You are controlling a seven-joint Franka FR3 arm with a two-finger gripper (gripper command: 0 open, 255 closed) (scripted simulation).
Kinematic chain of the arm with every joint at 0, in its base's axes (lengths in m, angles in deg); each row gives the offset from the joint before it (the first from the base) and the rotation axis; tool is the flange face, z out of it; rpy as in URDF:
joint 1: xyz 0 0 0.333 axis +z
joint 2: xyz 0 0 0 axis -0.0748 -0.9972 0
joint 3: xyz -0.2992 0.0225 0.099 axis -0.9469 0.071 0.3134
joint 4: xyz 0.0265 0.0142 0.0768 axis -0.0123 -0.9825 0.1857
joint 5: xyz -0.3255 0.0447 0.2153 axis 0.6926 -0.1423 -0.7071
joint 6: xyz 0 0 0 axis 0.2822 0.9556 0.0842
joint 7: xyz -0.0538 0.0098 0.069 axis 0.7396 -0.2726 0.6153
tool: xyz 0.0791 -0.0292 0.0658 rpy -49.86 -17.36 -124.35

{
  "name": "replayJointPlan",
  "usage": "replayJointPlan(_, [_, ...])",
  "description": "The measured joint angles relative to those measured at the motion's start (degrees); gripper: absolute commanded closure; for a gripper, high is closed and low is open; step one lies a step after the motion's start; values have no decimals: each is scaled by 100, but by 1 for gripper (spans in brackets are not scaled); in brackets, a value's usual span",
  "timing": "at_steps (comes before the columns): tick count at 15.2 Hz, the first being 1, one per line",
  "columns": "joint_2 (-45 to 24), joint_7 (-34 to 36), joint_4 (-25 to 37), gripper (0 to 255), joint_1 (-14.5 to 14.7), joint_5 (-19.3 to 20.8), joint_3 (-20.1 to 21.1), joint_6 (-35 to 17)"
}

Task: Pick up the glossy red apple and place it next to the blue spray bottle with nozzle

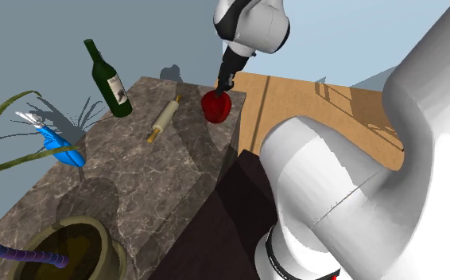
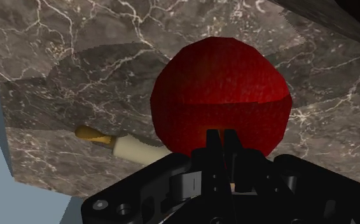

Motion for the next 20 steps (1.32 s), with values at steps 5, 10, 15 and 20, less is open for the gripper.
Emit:
replayJointPlan(5, [-246,-49,44,255,-495,-253,579,326])
replayJointPlan(10, [-453,-98,135,255,-1049,-472,1184,679])
replayJointPlan(15, [-608,-94,254,255,-1655,-634,1846,1044])
replayJointPlan(20, [-662,-12,399,255,-2289,-680,2532,1412])
